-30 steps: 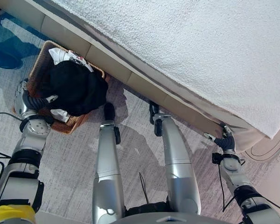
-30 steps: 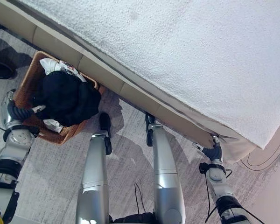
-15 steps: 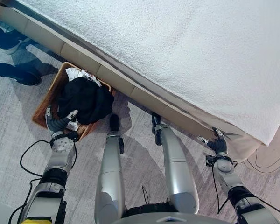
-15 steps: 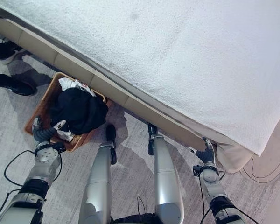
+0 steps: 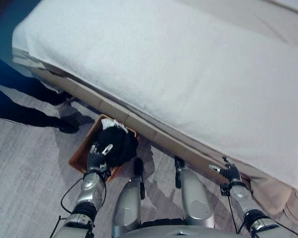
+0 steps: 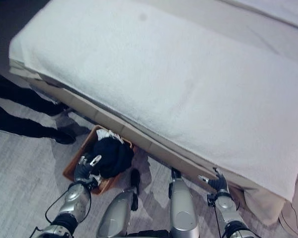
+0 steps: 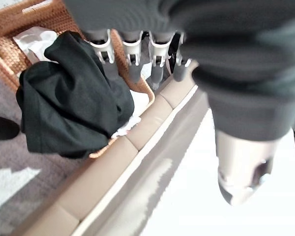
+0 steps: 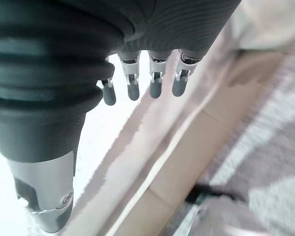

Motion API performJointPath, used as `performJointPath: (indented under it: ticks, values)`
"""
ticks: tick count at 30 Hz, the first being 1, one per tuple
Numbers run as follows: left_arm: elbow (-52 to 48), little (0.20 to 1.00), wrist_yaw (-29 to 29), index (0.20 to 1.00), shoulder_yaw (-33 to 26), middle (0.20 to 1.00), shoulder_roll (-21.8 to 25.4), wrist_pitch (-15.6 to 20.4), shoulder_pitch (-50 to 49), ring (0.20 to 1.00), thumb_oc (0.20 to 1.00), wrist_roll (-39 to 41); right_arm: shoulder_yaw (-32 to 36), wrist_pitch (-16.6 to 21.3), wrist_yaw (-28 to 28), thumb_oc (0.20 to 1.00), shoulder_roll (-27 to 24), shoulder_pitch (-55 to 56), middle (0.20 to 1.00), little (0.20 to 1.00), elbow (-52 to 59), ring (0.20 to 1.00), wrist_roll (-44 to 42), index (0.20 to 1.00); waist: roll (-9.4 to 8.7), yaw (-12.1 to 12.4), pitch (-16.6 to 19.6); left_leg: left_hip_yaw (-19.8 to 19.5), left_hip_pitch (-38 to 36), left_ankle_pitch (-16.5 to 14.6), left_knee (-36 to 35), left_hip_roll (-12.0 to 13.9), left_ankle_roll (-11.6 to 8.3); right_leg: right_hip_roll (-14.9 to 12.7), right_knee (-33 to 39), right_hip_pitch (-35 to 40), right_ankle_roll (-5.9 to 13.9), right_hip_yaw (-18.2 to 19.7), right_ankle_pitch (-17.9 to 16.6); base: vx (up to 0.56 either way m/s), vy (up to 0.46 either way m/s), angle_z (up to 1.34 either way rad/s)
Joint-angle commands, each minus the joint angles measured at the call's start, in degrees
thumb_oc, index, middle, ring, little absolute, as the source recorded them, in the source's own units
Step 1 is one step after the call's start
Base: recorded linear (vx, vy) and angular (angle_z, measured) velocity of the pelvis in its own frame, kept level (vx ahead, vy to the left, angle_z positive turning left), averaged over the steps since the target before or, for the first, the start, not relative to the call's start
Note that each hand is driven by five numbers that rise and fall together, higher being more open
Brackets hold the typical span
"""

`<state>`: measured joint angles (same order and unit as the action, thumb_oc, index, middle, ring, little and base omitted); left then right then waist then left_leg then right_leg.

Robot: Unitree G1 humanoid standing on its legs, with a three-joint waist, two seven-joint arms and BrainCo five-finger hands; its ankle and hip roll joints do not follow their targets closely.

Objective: Pick up clothes into the bucket

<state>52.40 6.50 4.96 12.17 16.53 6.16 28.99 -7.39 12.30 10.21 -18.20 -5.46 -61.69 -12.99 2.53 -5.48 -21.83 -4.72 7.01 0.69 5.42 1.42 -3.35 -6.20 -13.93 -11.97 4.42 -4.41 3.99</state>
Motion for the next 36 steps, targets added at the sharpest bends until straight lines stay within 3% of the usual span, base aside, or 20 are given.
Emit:
performJointPath:
  ticks: [1, 7, 15, 36]
  values:
    - [2.41, 1.0, -0.66, 1.0, 0.84, 1.0, 2.21, 0.36, -0.75, 1.0, 1.0, -7.68, 0.34, -0.58, -1.99, 1.0, -0.29, 1.18, 1.0, 1.0, -0.48, 1.0, -0.73, 1.0, -2.34, 0.36, 4.58, 1.42, 1.38, -1.65, 2.08, -2.84, 0.71, -0.6, 5.22, 3.35, 2.15, -0.12, -2.31, 0.13, -0.048, 0.03]
    - [10.06, 1.0, -3.75, 1.0, 2.42, 1.0, 0.56, -2.19, -3.38, 1.0, 1.0, -14.45, -0.76, -1.97, -4.71, 1.0, 1.53, 2.8, 1.0, 1.0, -3.74, 1.0, 0.85, 1.0, -2.9, 1.18, 10.93, 2.04, -4.58, -2.61, 0.25, -2.07, 0.47, -0.22, 11.07, 11.22, 2.16, -0.74, -2.67, 0.13, -0.044, 0.04]
    - [14.39, 1.0, -4.97, 1.0, 3.3, 1.0, -1.86, -3.68, -5.34, 1.0, 1.0, -17.57, -2.23, -2.87, -5.75, 1.0, 3.43, 3.84, 1.0, 1.0, -4.59, 1.0, 2.88, 1.0, -3.05, 1.38, 14.92, 2.04, -8.7, -2.51, -2.95, -1.55, 0.68, 0.24, 11.97, 14.63, 1.89, -1.02, -1.95, 0.06, -0.019, 0.04]
    - [16.63, 1.0, -5.73, 1.0, 4.78, 1.0, -2.61, -4.25, -6.92, 1.0, 1.0, -21.39, -4.35, -3.18, -6.06, 1.0, 4.66, 6.76, 1.0, 1.0, -6.24, 1.0, 6.8, 1.0, -4.34, 1.54, 16.74, 2.54, -12.12, -3.03, -4.06, -0.64, 0.48, 0.77, 14.44, 18.79, 1.81, -1.23, -1.78, 0.0, -0.006, -0.02]
